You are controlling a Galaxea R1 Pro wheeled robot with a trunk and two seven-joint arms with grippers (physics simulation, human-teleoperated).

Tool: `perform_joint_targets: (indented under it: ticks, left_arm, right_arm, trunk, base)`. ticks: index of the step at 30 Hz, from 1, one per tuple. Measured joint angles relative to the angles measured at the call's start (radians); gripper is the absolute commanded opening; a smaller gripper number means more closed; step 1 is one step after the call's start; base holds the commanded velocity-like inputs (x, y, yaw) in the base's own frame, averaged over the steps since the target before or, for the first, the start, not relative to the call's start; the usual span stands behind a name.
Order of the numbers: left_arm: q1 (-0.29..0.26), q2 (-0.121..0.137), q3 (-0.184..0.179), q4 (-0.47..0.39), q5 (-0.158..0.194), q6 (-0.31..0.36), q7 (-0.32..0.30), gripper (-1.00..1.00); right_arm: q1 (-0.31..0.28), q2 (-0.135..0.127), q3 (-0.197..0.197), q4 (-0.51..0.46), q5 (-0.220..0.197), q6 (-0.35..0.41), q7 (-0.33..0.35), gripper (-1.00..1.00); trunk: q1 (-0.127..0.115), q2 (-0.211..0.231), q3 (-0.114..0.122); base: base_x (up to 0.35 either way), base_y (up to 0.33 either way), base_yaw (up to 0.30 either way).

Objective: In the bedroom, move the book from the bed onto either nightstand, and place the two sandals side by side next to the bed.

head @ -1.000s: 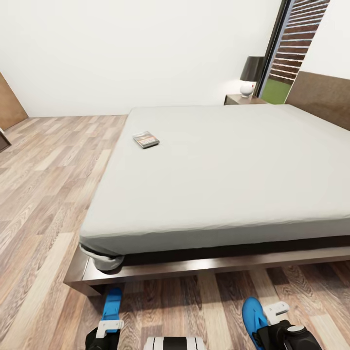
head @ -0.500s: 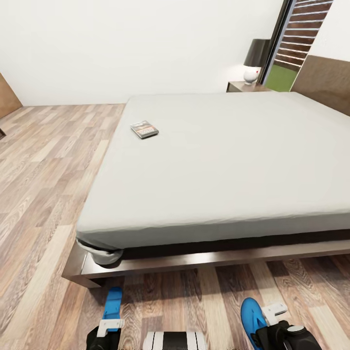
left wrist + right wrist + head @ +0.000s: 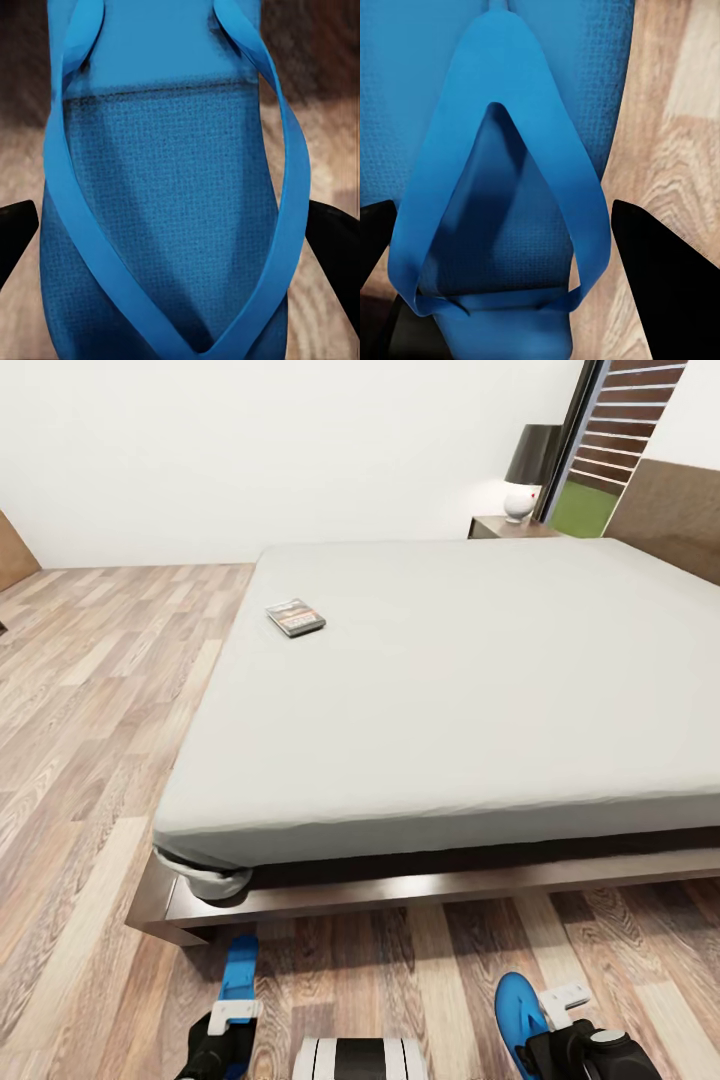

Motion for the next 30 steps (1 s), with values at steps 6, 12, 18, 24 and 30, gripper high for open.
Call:
perform_joint_targets:
  ticks: [6,12,18,24,30]
  left_arm:
    - [0.000,0.000,0.000,-0.022,0.000,-0.001,0.000,-1.00]
    - [-0.010,-0.001,0.000,-0.034,-0.001,-0.001,-0.001,-1.00]
    - [-0.023,-0.003,0.001,-0.036,-0.001,-0.001,-0.001,-1.00]
    - [-0.030,-0.006,0.001,-0.036,-0.001,-0.001,-0.001,-1.00]
    - [-0.031,-0.007,0.000,-0.036,-0.001,-0.001,-0.001,-1.00]
  right_arm:
    - [0.000,0.000,0.000,0.000,0.000,0.000,0.000,-1.00]
    - [0.000,0.000,0.000,0.000,0.000,0.000,0.000,-1.00]
    - [0.000,-0.001,0.019,-0.001,-0.001,0.000,0.000,-1.00]
    - [0.000,-0.005,0.020,-0.005,0.000,-0.001,0.001,-1.00]
    - [0.000,-0.010,0.014,-0.072,-0.008,0.000,0.030,-1.00]
  trunk:
    - [0.000,0.000,0.000]
    - [0.001,0.000,-0.008]
    - [0.002,-0.001,-0.019]
    - [0.002,-0.001,-0.019]
    - [0.002,-0.001,-0.019]
  base:
    - [0.000,0.000,0.000]
    - [0.000,0.000,0.000]
    - [0.000,0.000,0.000]
    - [0.000,0.000,0.000]
    - [0.000,0.000,0.000]
